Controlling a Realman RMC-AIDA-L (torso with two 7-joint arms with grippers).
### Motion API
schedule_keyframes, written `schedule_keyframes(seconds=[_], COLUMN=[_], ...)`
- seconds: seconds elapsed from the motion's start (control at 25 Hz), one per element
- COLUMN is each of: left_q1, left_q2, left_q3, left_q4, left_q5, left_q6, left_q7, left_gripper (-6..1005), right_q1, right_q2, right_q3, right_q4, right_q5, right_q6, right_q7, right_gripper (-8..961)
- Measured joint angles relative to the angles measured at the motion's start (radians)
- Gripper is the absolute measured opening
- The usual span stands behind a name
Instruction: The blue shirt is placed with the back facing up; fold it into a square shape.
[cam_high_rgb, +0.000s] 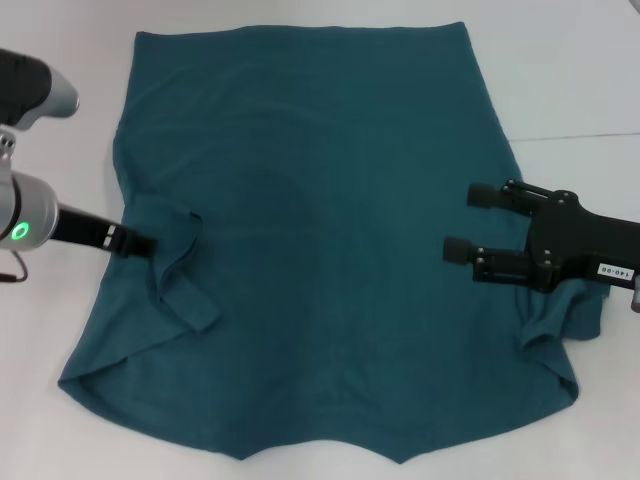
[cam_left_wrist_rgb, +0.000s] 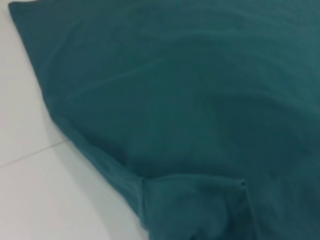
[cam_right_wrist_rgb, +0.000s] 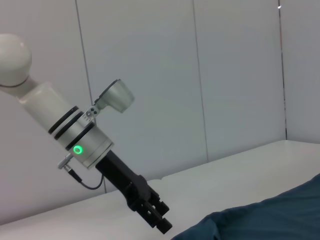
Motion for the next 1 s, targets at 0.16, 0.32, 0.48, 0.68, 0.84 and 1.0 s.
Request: schedule_keyframes(seconds=[0.16,0.32,0.48,0.68,0.84,1.0], left_q1=[0.027,0.028,0.028,0.016,-0.007,-0.017], left_q2=[0.001,0.000,0.001,0.004,0.014,0.018], left_q3=[0.060,0.108,0.165,0.206,0.214,0.226], left_q4=[-0.004,-0.028,-0.042,-0.083,-0.134,-0.158], left_q5=[0.020,0.055,0.056,0.056,0.057,0.057], left_q6=[-0.047,-0.055,-0.057,-0.068,-0.073,-0.071], left_q7=[0.034,0.039,0.052,0.065,0.073,0.088], left_gripper=[748,540,443,308,151,44], right_q1=[0.000,0.000,0.001,0.005,0.006,0.006], right_q2=[0.000,-0.001,0.000,0.001,0.001,0.001], right_q3=[0.008,0.016,0.016,0.015,0.011,0.008], right_q4=[0.000,0.003,0.004,0.006,0.007,0.007], right_q5=[0.000,0.000,0.000,0.000,0.000,-0.004], right_q6=[0.000,0.003,0.013,0.021,0.023,0.023], right_q7=[0.001,0.002,0.002,0.002,0.002,0.007], right_gripper=[915,915,915,916,916,915])
